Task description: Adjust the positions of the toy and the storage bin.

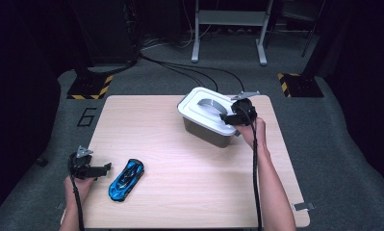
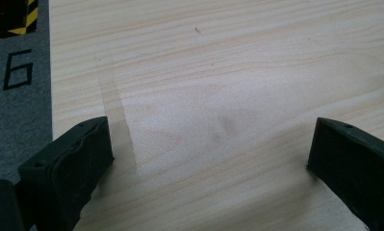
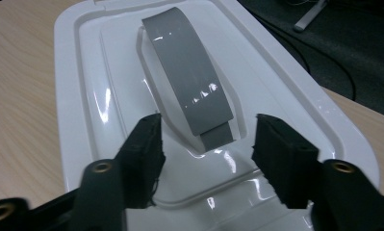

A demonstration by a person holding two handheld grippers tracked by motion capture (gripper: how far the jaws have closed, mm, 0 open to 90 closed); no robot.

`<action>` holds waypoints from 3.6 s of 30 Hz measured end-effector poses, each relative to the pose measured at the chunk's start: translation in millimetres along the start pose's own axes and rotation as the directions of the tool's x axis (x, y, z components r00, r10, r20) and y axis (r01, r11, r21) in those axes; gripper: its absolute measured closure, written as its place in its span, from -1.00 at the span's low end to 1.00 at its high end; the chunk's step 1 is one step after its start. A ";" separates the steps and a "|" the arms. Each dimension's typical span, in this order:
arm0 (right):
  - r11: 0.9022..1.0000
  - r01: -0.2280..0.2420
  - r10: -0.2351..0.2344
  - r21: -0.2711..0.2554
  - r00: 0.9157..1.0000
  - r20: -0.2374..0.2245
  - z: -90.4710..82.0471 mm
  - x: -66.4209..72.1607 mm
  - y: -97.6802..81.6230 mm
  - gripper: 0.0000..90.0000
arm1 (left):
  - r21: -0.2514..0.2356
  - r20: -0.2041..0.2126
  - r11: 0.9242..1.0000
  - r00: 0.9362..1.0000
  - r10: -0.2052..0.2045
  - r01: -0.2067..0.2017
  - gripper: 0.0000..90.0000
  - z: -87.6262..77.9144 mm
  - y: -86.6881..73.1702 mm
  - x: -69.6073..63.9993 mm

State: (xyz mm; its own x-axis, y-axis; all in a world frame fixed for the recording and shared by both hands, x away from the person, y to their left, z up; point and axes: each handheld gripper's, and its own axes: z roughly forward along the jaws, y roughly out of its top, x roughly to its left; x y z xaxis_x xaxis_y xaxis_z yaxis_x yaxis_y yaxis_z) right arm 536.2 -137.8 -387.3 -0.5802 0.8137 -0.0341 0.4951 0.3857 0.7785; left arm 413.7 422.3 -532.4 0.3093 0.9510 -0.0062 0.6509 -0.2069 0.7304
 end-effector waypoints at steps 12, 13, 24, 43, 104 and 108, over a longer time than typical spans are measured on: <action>0.999 -0.020 0.021 0.026 0.999 -0.047 7.0 -3.8 2.3 0.39 | 0.000 0.000 1.000 1.000 0.000 0.000 -0.96 -0.1 0.0 0.0; 0.999 -0.026 0.027 0.030 0.999 -0.047 6.3 -3.3 2.2 0.39 | 0.000 0.000 1.000 1.000 0.000 0.000 -0.96 -0.1 0.0 0.0; 0.998 -0.020 0.020 0.054 1.000 -0.009 -2.1 24.1 1.5 0.23 | 0.007 0.002 1.000 1.000 0.002 -0.002 -0.95 -0.7 0.3 0.2; 0.996 -0.081 0.082 0.045 0.996 -0.032 9.0 10.3 6.3 0.32 | 0.004 0.001 1.000 1.000 0.000 0.000 -0.95 -0.6 0.2 0.3; 0.978 -0.201 0.202 0.047 0.979 -0.016 -22.3 -11.9 -29.7 0.46 | -0.006 -0.004 1.000 1.000 -0.004 0.004 -0.92 -0.4 -0.1 0.2; 0.983 -0.175 0.177 0.051 0.984 -0.026 -23.4 1.1 -30.0 0.45 | -0.006 -0.004 1.000 1.000 -0.004 0.004 -0.92 -0.4 -0.1 0.2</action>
State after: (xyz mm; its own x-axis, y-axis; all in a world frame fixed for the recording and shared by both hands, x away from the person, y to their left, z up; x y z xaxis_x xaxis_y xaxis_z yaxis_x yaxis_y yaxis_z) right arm 505.6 -158.6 -396.0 -0.5001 0.8576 0.1202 0.6217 0.2589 0.7392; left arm 413.3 422.6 -532.2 0.3039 0.9527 -0.0066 0.6481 -0.2016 0.7343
